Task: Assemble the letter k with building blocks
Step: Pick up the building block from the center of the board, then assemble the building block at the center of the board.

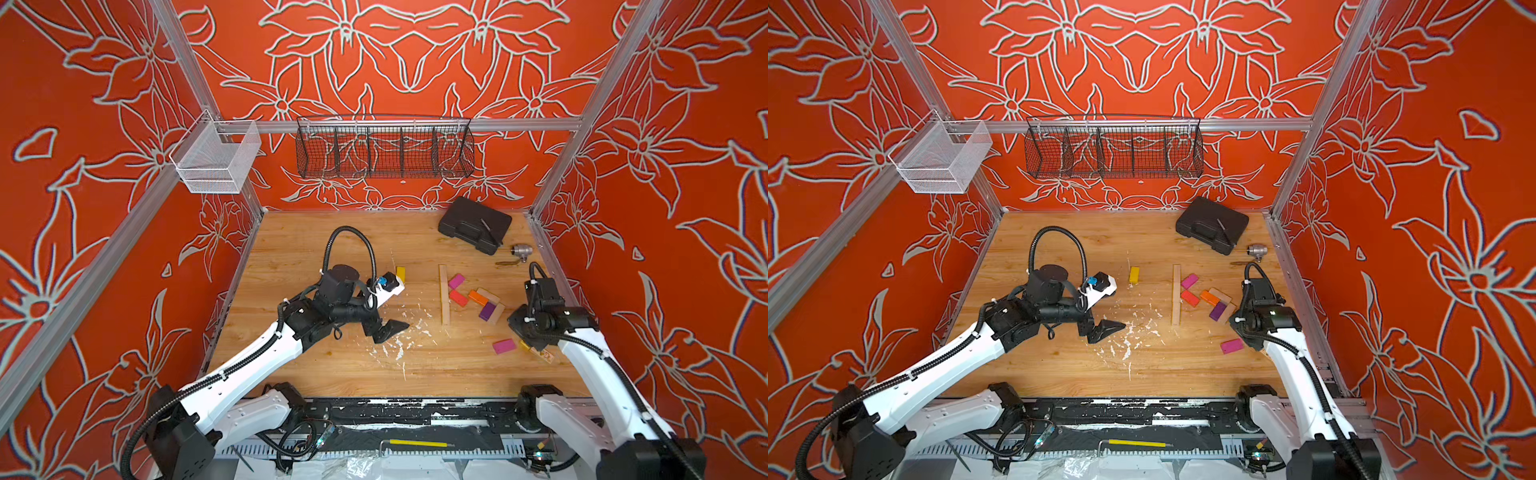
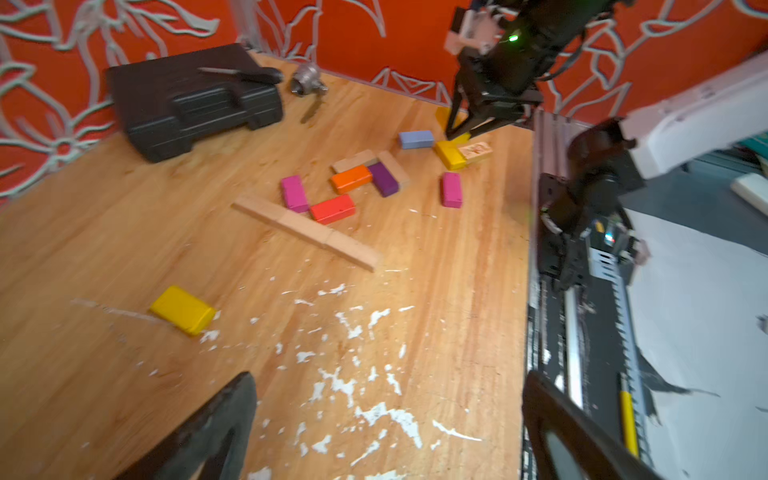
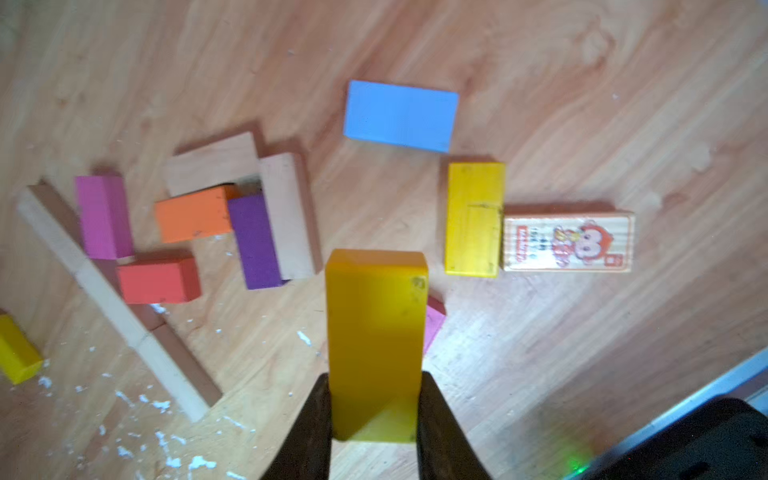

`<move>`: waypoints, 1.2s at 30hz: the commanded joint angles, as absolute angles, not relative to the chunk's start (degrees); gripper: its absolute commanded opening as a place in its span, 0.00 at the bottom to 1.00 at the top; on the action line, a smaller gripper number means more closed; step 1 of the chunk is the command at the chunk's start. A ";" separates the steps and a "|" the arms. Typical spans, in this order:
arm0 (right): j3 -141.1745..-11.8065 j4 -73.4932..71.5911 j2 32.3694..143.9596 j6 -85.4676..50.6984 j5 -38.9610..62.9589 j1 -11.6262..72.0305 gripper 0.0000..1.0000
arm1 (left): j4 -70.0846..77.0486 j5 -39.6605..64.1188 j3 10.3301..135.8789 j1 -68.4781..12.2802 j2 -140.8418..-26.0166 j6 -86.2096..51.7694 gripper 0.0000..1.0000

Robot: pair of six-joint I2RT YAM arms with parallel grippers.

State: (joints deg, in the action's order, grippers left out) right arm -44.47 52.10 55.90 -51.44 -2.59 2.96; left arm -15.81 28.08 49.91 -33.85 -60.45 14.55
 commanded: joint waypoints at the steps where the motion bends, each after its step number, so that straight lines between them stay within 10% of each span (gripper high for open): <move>1: -50.61 53.79 60.36 -48.07 -1.01 7.62 0.22 | -15.53 23.93 51.44 -29.55 -61.58 9.04 0.97; 23: -87.27 57.21 99.18 -49.55 -9.21 41.79 0.18 | -17.14 17.03 55.92 -9.09 -69.07 -11.66 0.97; 36: -99.67 55.30 118.34 -50.87 -7.89 46.81 0.18 | -18.76 16.43 57.22 -8.13 -70.10 -13.56 0.97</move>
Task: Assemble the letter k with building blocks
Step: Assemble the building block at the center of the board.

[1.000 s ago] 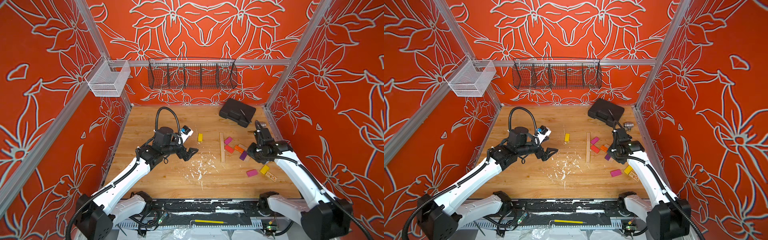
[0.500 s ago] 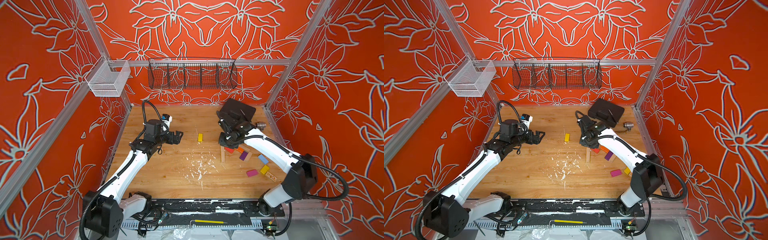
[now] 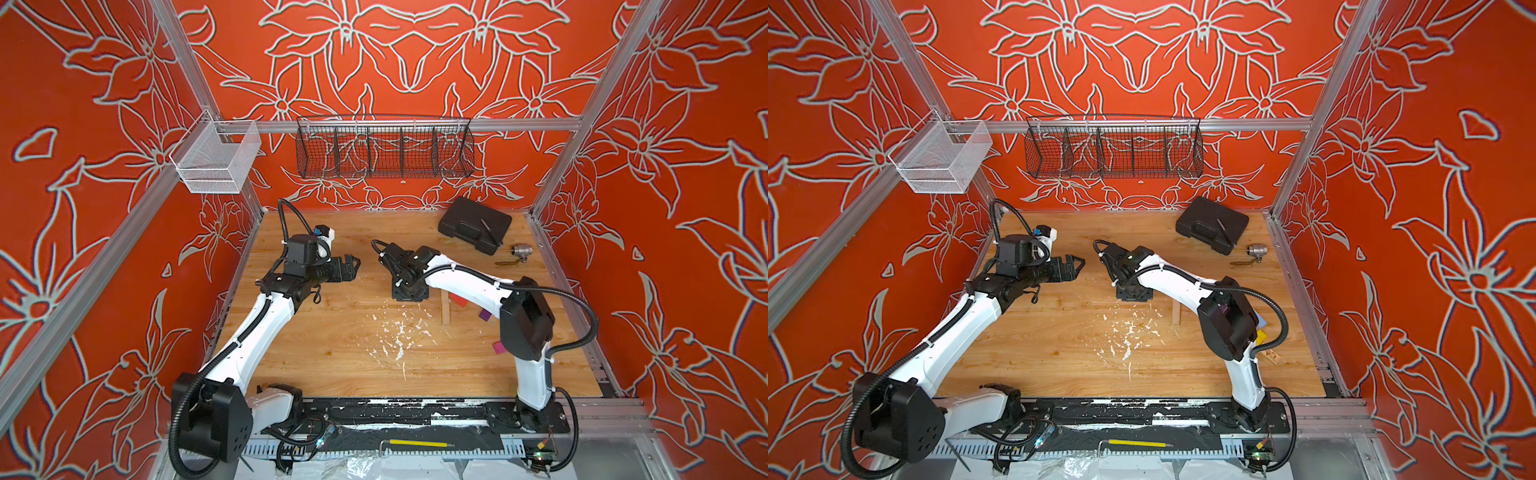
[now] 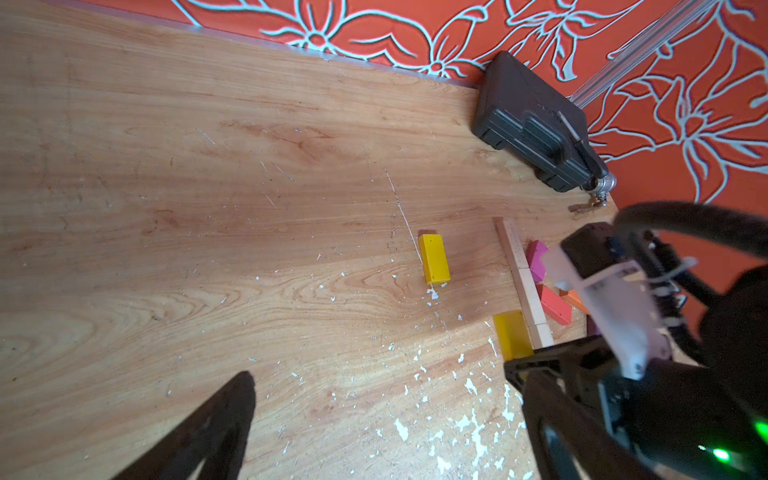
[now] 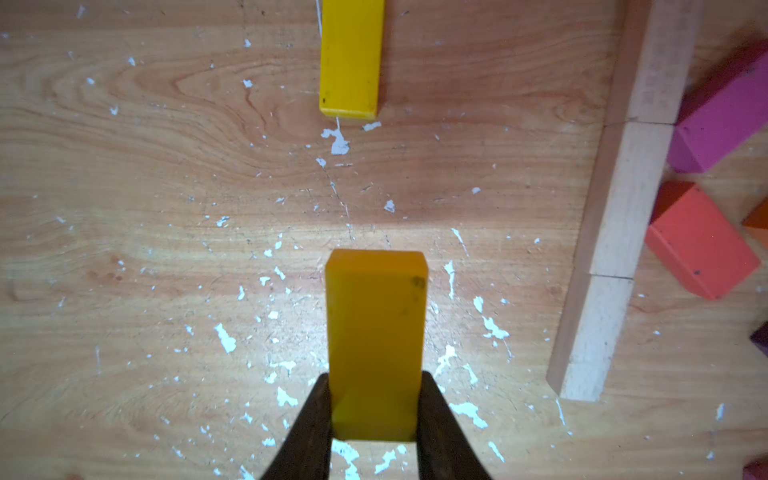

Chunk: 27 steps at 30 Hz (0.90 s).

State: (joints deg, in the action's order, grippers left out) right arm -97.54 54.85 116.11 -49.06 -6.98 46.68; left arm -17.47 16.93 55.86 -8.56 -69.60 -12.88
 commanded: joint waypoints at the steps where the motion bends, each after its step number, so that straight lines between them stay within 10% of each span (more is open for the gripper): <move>1: -100.34 55.28 119.42 -50.96 -8.01 46.84 0.18 | -18.87 16.29 57.23 -8.09 -70.04 -13.56 0.97; 27: -104.11 52.41 128.98 -53.26 -6.43 44.97 0.34 | -19.16 16.30 57.22 -7.56 -70.50 -13.40 0.97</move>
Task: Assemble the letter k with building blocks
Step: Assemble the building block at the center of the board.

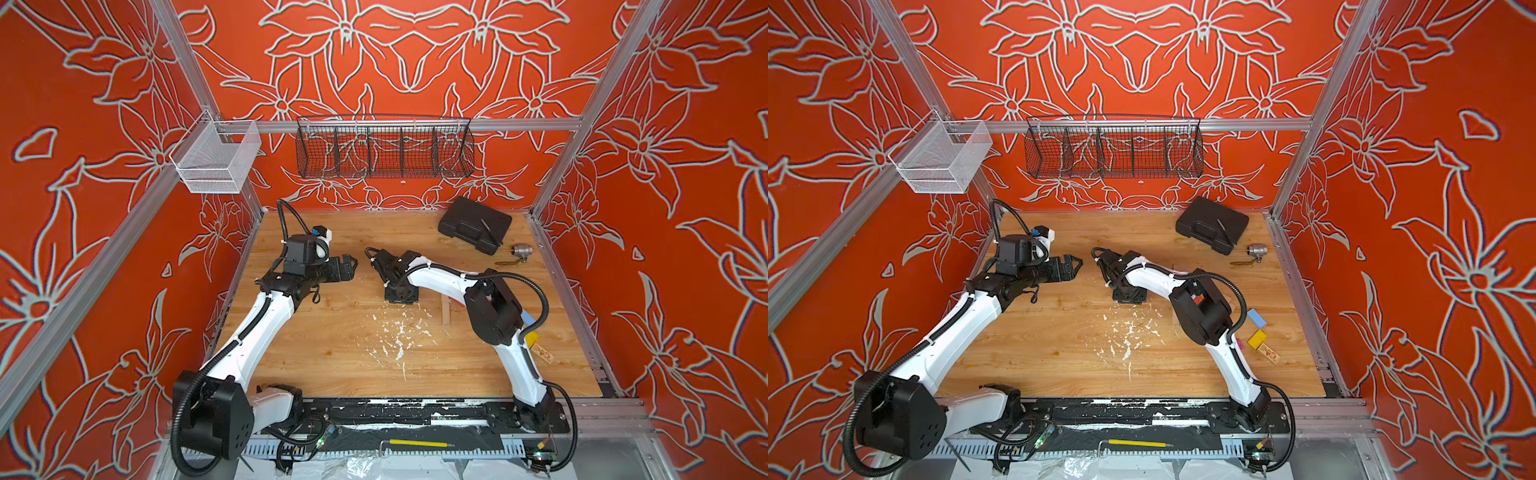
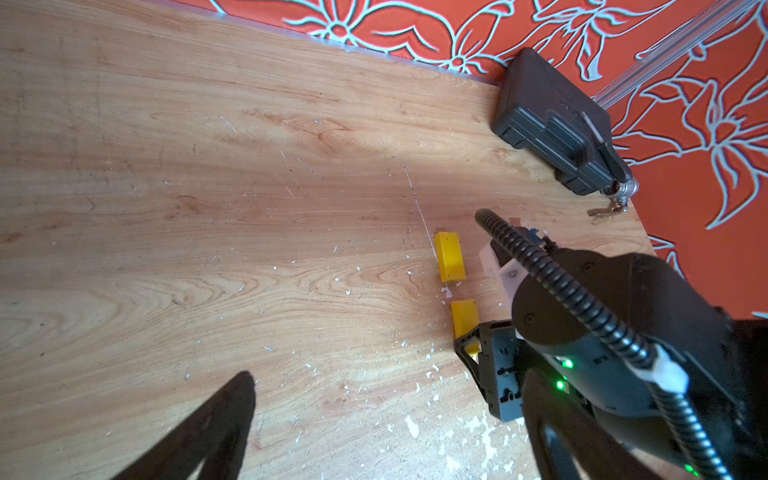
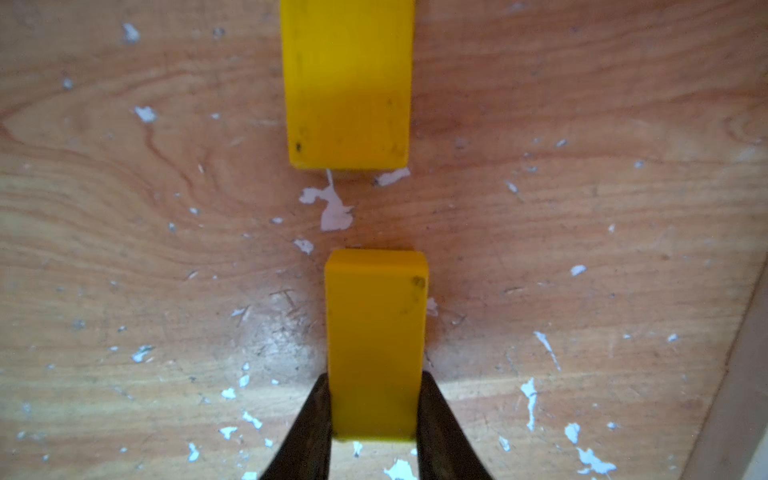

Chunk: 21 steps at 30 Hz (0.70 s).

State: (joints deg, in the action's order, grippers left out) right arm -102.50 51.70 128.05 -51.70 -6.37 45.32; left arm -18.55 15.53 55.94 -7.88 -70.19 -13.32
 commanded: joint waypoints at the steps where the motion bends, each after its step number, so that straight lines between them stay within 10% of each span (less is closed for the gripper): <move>1: -104.09 52.39 128.93 -53.19 -6.40 44.89 0.34 | -19.09 16.48 57.22 -7.56 -70.53 -13.29 0.97; 11: -105.33 52.56 128.68 -52.14 -5.80 43.62 0.47 | -19.08 17.23 57.31 -7.56 -70.54 -12.92 0.98; 21: -103.90 49.96 128.85 -51.45 -4.50 42.67 0.36 | -17.69 24.59 56.05 -7.56 -69.46 -8.29 0.97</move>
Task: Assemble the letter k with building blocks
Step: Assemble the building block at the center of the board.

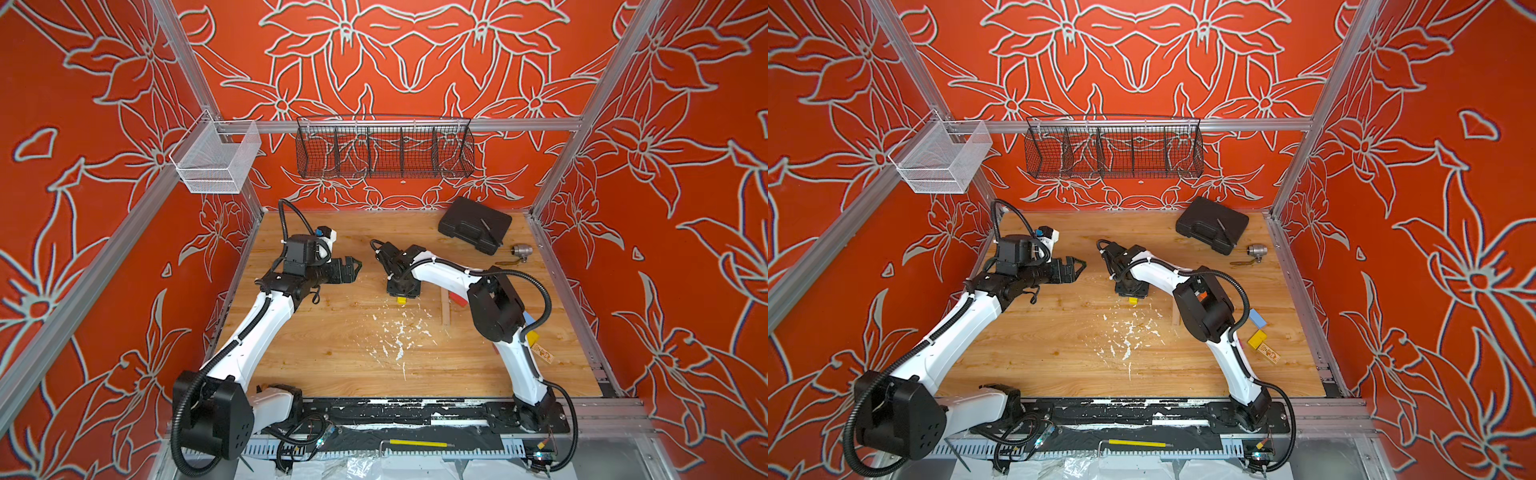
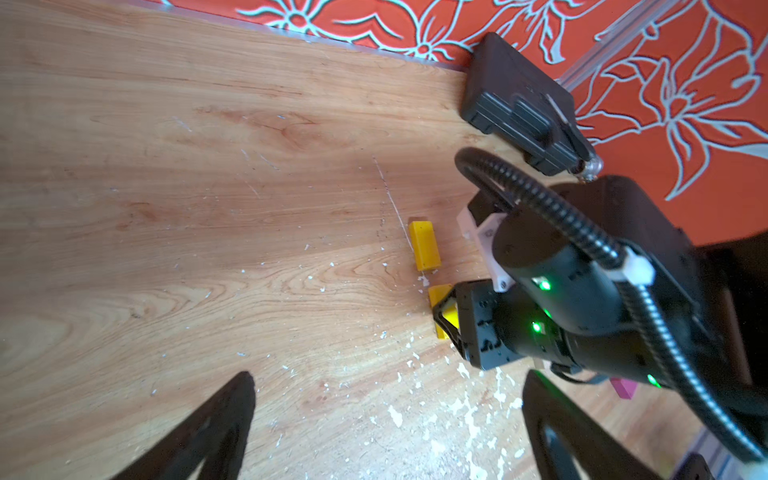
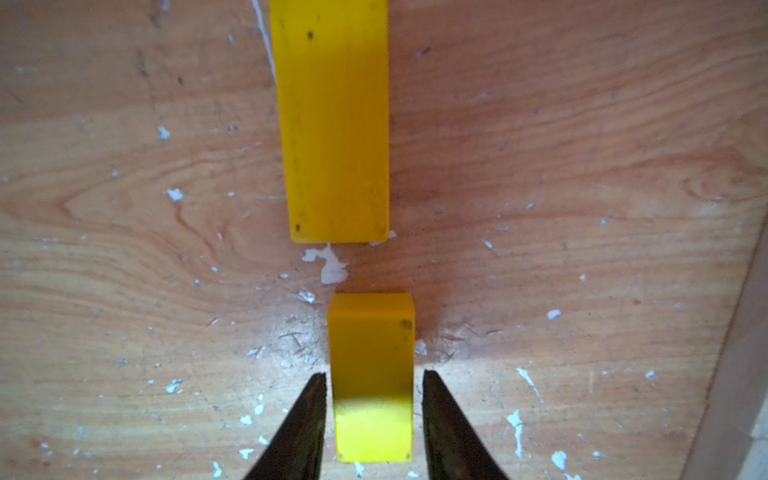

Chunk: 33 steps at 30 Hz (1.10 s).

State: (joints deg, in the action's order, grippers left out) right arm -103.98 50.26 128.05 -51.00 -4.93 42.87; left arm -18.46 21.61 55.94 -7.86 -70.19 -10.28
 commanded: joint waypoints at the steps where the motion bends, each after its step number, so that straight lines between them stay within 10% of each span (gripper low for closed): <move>1: -103.89 49.93 129.07 -51.50 -4.44 42.54 0.35 | -17.43 24.46 55.77 -7.56 -69.20 -8.11 0.97; 33: -108.54 51.95 132.72 -50.47 -5.02 41.40 0.31 | -12.35 36.04 50.62 -7.56 -60.57 2.20 0.97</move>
State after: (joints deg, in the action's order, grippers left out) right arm -107.33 50.13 130.17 -50.28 -3.88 41.93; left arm -13.37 34.89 50.85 -7.86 -60.99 1.48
